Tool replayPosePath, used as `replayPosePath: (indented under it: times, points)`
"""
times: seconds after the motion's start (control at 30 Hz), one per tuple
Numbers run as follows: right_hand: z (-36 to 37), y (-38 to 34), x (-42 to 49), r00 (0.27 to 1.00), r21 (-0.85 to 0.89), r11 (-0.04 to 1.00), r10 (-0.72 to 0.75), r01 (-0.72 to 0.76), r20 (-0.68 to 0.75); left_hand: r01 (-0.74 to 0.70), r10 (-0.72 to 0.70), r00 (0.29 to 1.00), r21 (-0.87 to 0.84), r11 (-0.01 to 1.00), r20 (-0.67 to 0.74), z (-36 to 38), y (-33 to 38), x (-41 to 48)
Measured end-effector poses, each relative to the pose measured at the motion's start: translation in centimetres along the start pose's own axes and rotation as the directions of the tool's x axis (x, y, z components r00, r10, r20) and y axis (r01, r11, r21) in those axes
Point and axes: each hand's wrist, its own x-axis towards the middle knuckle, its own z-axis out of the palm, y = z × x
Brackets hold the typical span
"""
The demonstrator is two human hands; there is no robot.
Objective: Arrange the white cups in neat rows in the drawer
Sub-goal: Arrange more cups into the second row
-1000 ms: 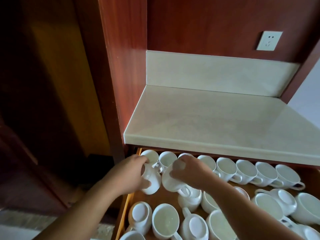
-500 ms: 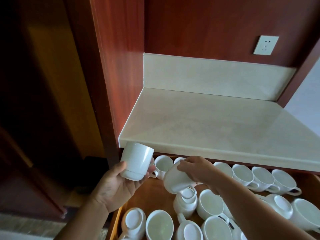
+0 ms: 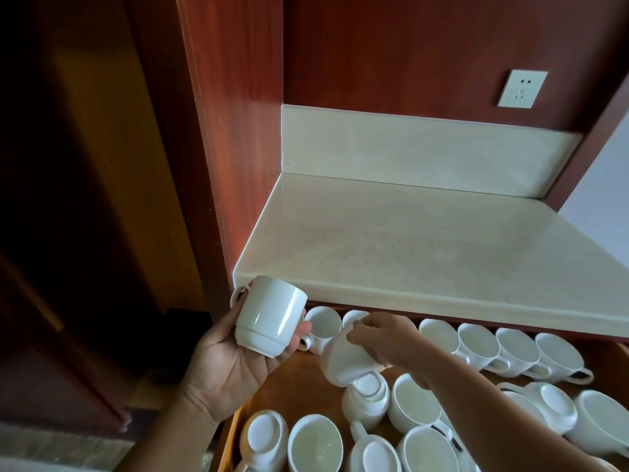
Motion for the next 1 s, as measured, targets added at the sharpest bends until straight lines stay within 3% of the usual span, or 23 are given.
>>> replayPosePath:
  times: [0.3,0.6,0.77,0.83,0.9,1.0]
  points:
    - [0.5,0.2,0.1,1.0,0.003,1.0,0.004,-0.004,0.009,-0.081,0.082,0.997,0.129,0.988,-0.005,1.4,-0.5,-0.9]
    - [0.7,0.3,0.1,0.999,0.005,1.0,-0.016,0.016,0.044,-0.052,0.063,0.97,0.051,0.997,-0.235,1.9,-1.1,-1.2]
    - [0.8,0.3,0.2,0.998,-0.007,0.999,-0.038,0.039,0.056,-0.096,0.141,0.961,0.19,0.977,-0.238,2.0,-0.7,-0.9]
    - [0.8,0.2,0.3,0.997,-0.016,0.998,-0.054,0.055,0.055,-0.123,0.225,0.946,0.386,0.914,-0.232,1.6,0.0,-0.7]
    - [0.7,0.0,0.3,0.998,-0.037,0.998,-0.046,0.048,0.039,-0.101,0.297,0.927,0.614,0.783,-0.226,1.6,0.7,-0.5]
    - [0.8,-0.1,0.7,0.999,-0.052,0.998,-0.035,0.036,0.021,0.006,0.364,0.914,0.906,0.423,-0.176,2.4,1.0,-0.2]
